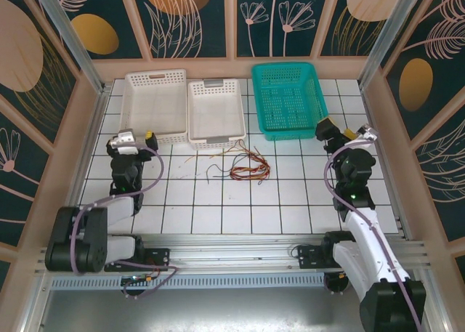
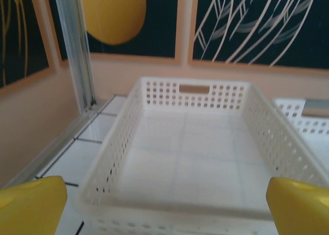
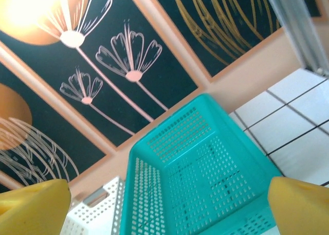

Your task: Untangle the cables

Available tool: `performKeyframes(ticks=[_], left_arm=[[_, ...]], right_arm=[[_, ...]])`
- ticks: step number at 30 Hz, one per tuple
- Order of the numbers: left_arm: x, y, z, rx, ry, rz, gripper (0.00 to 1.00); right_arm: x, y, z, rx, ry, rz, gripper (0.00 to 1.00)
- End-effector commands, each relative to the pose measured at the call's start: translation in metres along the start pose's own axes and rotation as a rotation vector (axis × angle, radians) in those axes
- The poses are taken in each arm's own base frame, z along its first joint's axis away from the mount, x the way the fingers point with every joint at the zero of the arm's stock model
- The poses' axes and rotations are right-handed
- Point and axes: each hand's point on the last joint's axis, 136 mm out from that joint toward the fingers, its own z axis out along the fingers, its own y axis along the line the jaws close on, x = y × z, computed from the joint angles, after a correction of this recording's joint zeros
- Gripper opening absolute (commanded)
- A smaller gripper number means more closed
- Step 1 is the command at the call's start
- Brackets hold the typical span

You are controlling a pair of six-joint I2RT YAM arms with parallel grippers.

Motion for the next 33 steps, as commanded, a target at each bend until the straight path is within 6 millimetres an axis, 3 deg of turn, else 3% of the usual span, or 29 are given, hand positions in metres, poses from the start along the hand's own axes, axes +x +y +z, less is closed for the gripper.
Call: performKeyframes(ticks=[1,4,10,16,18,22,29,33], left_arm=[[-0.004,0.011,-0.002,-0.065,0.074,-0.082,0.99],[-0.009,0.014,0.000,-0.109,0.156,-0.158,0.99],[-0.028,-0.013,-0.008,0.031,0.172,-0.399,0.99],[-0.022,-0.002,-0.032,-0.044,0.194,-0.708,0.99],[-0.031,-0.013,-0.034,0.027,0.196,-0.699,0.99],[-0.028,-0.021,-0.038,0.058,0.251,-0.683,0.98],[-0.014,-0.038,-0.047,0.128,0.324,-0.691,0.94],[0.004,-0.054,-0.052,0.135,0.396,-0.642,0.94]], right_arm=[[0.008,0.013,0.006,-0.057,0.067,0.038,0.99],[0.019,0.015,0.010,-0.063,0.112,0.021,0.99],[0.045,0.025,0.012,-0.067,0.191,-0.044,0.99],[0.059,0.039,0.013,-0.100,0.239,-0.086,0.99],[0.067,0.041,0.015,-0.104,0.268,-0.096,0.99],[0.092,0.049,0.022,-0.114,0.365,-0.118,0.99],[0.135,0.071,0.022,-0.167,0.477,-0.192,0.99],[0.157,0.082,0.023,-0.168,0.530,-0.259,0.99]])
